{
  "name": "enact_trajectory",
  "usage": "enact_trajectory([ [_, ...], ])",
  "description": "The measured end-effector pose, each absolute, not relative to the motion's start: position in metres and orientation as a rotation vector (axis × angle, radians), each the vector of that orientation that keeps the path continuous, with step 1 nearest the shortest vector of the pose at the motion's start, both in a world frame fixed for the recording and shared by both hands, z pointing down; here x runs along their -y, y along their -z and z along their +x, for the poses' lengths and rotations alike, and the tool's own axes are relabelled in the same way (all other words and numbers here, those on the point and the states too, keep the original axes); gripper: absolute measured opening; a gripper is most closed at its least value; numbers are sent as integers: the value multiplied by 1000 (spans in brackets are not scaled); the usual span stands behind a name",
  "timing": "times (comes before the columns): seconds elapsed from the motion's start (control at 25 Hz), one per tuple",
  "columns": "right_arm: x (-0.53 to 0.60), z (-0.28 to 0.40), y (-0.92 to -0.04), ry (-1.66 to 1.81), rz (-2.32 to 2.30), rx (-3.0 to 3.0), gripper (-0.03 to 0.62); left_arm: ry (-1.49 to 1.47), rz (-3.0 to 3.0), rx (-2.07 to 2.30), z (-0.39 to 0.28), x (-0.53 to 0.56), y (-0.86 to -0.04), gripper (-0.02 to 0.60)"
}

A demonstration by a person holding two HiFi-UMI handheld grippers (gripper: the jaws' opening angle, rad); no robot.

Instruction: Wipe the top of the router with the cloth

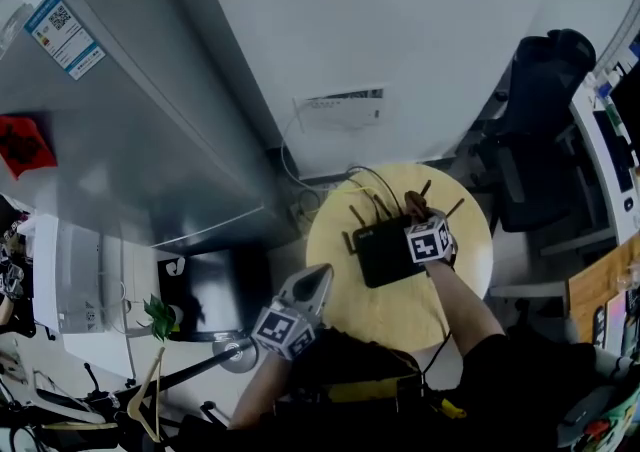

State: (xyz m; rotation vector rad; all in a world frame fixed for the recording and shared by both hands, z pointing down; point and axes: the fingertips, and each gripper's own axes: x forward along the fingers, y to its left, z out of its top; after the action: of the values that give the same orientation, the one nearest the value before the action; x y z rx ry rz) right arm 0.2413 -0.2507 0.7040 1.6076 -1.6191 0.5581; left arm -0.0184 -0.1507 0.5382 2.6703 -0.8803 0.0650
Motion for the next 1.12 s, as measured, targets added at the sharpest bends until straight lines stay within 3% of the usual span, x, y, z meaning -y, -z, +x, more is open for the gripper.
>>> enact_trajectory([
  [1.12, 222, 231, -568, -447, 1927, 1936, 63, -67, 2744, 568, 66, 142, -525, 0],
])
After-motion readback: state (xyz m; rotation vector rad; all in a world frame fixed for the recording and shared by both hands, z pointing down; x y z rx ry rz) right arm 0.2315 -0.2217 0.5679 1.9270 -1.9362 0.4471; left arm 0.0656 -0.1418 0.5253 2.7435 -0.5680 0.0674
